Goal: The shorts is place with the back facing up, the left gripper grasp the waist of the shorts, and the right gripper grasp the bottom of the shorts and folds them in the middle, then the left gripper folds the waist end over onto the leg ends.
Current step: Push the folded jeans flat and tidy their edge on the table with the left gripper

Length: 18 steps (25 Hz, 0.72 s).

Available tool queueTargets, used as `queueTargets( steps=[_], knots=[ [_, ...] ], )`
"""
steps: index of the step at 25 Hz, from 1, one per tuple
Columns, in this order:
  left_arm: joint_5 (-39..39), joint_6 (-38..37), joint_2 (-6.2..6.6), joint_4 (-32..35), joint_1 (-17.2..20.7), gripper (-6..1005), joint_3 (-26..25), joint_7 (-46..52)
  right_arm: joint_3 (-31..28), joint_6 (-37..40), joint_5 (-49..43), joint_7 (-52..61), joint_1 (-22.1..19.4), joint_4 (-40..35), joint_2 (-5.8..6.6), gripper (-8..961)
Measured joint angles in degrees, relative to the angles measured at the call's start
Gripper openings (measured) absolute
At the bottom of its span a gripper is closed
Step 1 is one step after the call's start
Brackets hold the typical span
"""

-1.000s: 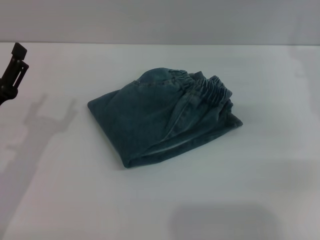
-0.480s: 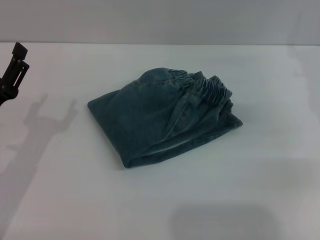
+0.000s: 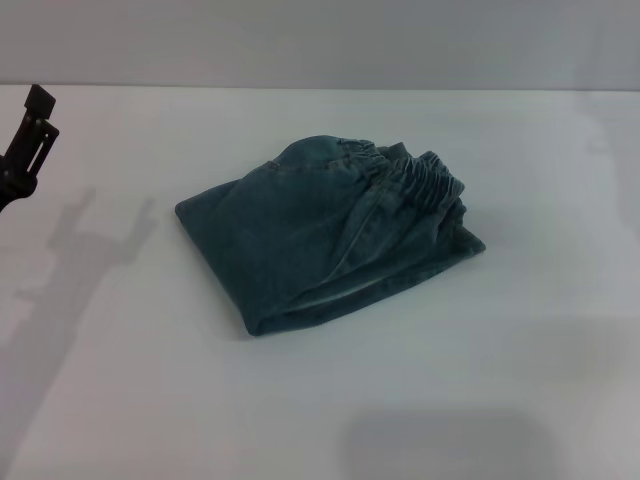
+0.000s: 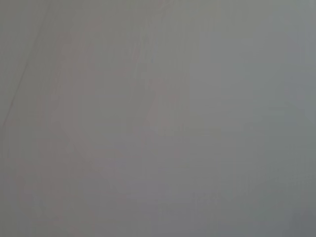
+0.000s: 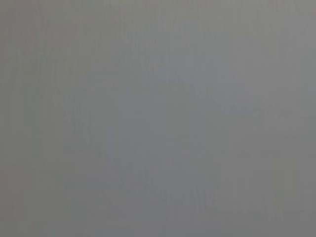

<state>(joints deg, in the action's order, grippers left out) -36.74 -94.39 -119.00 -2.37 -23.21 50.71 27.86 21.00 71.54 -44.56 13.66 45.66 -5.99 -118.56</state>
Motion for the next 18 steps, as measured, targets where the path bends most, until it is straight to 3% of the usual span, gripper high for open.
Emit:
queueTargets(
  steps=[18],
  knots=[
    [0.0,-0.09,0.07,0.0,0.43,825,-0.25,0.0,0.0,0.55,0.57,0.11,-1.24,0.05,0.0,581]
  ],
)
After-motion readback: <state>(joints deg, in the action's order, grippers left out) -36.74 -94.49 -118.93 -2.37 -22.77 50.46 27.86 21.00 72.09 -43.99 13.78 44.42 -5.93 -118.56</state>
